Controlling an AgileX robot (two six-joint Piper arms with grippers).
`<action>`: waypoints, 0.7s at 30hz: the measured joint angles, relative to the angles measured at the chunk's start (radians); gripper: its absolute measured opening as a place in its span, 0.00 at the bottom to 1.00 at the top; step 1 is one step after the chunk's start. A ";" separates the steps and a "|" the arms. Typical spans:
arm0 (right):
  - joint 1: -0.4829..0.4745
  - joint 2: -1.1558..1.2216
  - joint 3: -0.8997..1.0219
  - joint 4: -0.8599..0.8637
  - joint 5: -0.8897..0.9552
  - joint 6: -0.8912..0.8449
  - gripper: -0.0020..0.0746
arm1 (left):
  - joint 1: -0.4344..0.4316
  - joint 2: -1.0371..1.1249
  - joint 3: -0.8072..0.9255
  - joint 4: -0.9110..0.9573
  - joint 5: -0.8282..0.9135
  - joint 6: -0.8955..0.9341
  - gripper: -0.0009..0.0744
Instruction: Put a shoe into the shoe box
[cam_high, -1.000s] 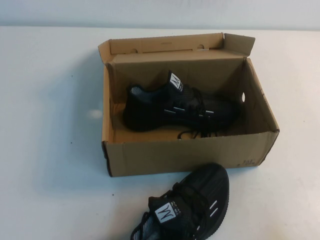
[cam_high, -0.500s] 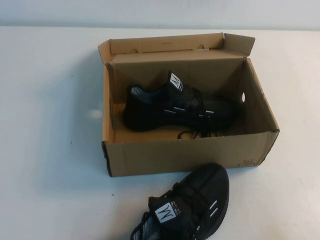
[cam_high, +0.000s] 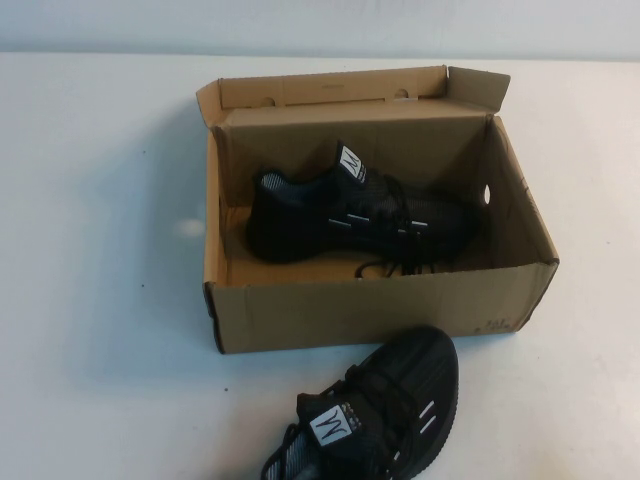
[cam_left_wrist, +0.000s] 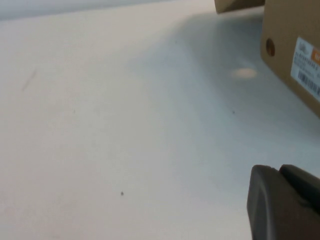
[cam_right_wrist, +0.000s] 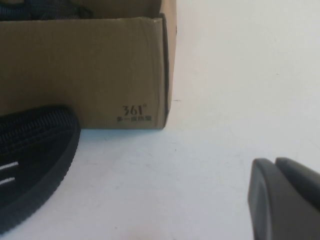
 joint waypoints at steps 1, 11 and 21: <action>0.000 0.000 0.000 0.002 -0.005 0.000 0.01 | 0.000 0.000 0.000 0.002 -0.024 0.000 0.01; 0.000 0.000 0.000 0.055 -0.264 0.000 0.01 | 0.000 0.000 0.000 0.004 -0.336 0.000 0.01; 0.000 0.000 0.000 0.072 -0.457 -0.013 0.01 | 0.000 0.000 0.000 0.006 -0.425 0.000 0.01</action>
